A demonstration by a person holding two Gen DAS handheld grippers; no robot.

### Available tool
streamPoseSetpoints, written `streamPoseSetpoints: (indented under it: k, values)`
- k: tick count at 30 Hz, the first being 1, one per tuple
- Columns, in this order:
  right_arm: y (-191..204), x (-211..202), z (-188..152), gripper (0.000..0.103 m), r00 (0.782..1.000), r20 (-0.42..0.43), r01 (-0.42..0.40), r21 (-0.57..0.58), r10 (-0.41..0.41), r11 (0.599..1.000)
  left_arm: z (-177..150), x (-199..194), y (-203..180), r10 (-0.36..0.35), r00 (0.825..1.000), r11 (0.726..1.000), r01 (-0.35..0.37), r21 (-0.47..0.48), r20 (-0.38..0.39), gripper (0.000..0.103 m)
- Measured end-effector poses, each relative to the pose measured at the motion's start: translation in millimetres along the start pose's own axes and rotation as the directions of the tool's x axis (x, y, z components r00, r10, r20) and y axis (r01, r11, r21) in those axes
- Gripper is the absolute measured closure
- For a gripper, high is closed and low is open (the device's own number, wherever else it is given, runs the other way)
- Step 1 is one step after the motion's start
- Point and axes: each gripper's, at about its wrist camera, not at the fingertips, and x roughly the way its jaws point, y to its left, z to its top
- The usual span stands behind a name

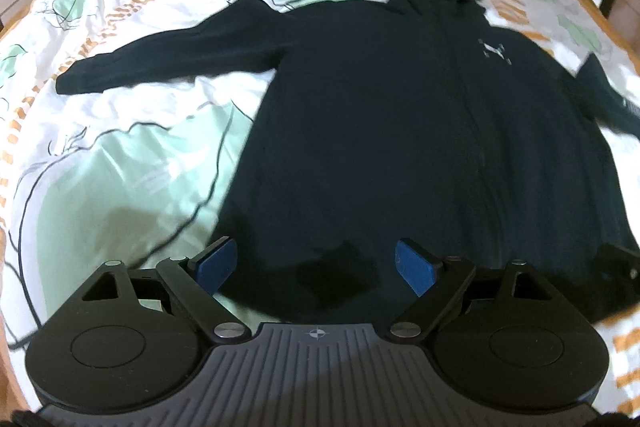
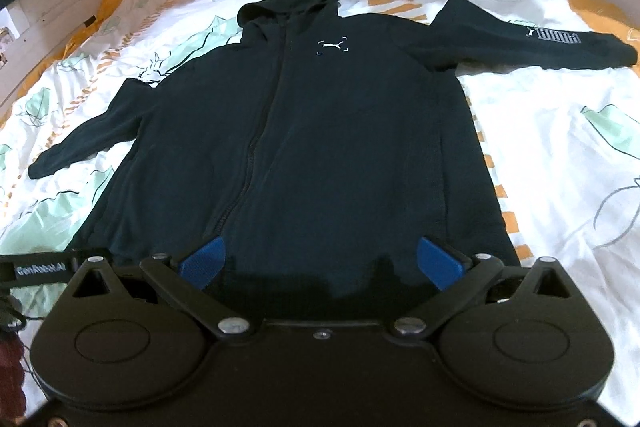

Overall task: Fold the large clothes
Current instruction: 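Grasp the cuff of the plain black sleeve with the left gripper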

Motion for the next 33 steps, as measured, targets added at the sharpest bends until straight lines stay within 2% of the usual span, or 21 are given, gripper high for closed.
streamPoseSetpoints:
  k: [6,10,13,18,23,33]
  values:
    - [-5,13,12,0.001,1.000,-0.006,-0.028,0.018,0.028,0.999,21,11,29,-0.061,0.997,0.993,0.065,-0.094,0.047,0.017]
    - [-4,23,21,0.001,0.999,-0.013,-0.045,0.035,0.045,0.998,36,19,58,-0.135,0.983,0.971,0.157,-0.183,0.127,0.017]
    - [0,31,28,0.001,0.998,-0.016,-0.059,0.037,0.059,0.998,50,29,82,-0.153,0.974,0.951,0.191,-0.242,0.168,0.017]
    - [12,50,46,0.001,0.997,-0.002,-0.075,0.011,0.075,0.997,78,50,121,-0.117,0.976,0.936,0.170,-0.308,0.184,0.016]
    - [28,71,65,0.001,0.995,0.019,-0.101,-0.023,0.101,0.995,104,68,153,-0.049,0.978,0.939,0.114,-0.325,0.201,0.016]
    - [65,112,99,0.001,0.988,0.040,-0.145,-0.133,0.151,0.980,143,121,228,0.053,0.986,0.908,0.018,-0.420,0.157,0.015]
